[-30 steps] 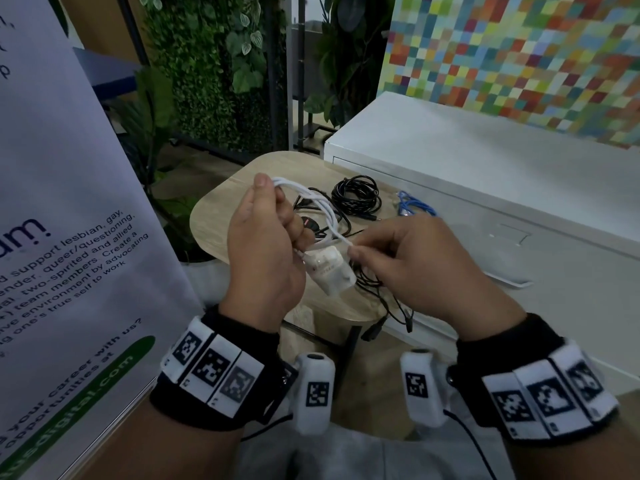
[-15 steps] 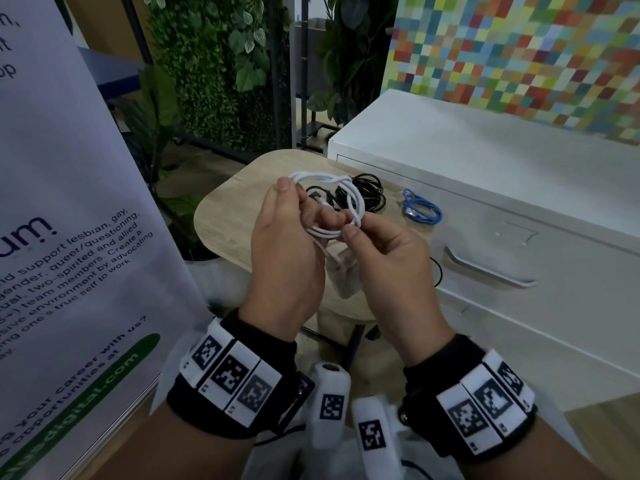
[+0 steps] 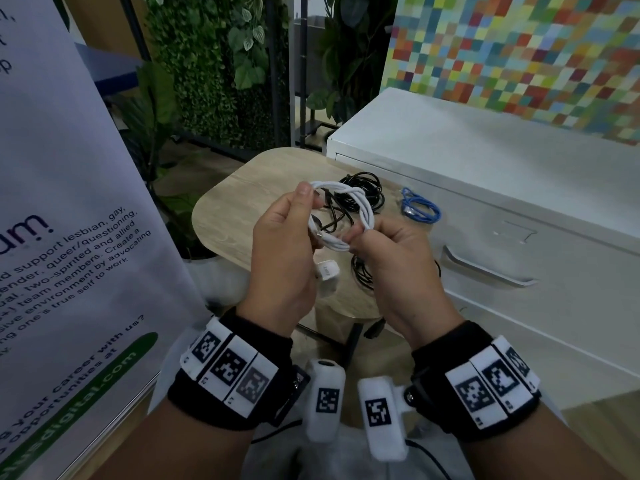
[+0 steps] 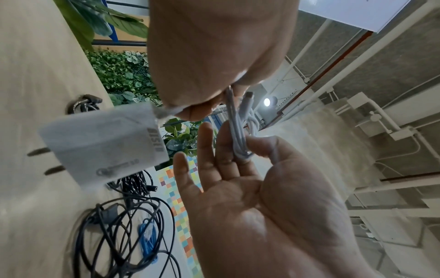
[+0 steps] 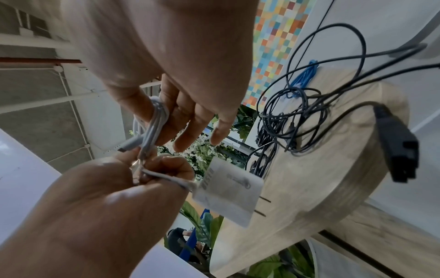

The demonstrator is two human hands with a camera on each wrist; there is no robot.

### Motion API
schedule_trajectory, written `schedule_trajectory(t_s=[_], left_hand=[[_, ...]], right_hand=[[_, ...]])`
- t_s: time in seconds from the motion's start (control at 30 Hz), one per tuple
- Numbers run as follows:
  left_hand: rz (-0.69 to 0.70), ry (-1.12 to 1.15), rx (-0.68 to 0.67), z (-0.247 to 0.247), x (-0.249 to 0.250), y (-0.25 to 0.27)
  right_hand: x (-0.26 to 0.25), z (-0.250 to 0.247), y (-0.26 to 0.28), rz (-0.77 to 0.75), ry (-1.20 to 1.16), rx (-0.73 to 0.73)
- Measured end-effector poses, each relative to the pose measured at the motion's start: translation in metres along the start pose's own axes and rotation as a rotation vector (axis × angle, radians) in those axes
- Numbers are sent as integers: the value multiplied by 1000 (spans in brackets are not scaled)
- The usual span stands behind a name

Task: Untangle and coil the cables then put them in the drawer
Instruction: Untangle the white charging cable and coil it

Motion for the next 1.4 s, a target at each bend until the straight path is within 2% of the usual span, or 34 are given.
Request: schedule_trajectory(t_s=[0.2,0.43,0.53,0.63,0.73,0.87,0.97,1.2,1.3,1.4], left_hand=[[-13,-47,-12,-3,-6,1],[48,-182,-77,-5,-3,1],[48,-248,-94,-8,-3,-2],[43,-265,-99,-12,-4,-5],[15,-214,-72,-11,-6,-5],[20,-167,-31,-10,-8,-6],[55,-181,-23,-13,-8,-12],[109,-302,-93,-16,-3,-14],[66,-270,-92,-19,-4,-20],[-45,-202,-32,-30,-8,-33]], right_hand=[[1,-1,-7,47,43,-103],[4,3,-4,197,-152,-146],[1,0,-5,255,-206,-218],[2,-3,-6,236,-159,-286],[0,-3,-11,123,32,-301],[0,1,-12,33,168,-240],[5,2,-13,18,158,-165],[10,3,-27,6,135,-110],[15,0,-32,46,149,-54],[12,-10,-35,84,218,-8]])
Point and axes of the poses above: each hand's wrist, its own y-axis away from the middle knuckle, its own z-axis out of the palm, x = y × z, the point moved 1 cm from there along -y, towards the middle knuckle, and after that the axes turned 12 degrees about -z, right-handed, at the moved point
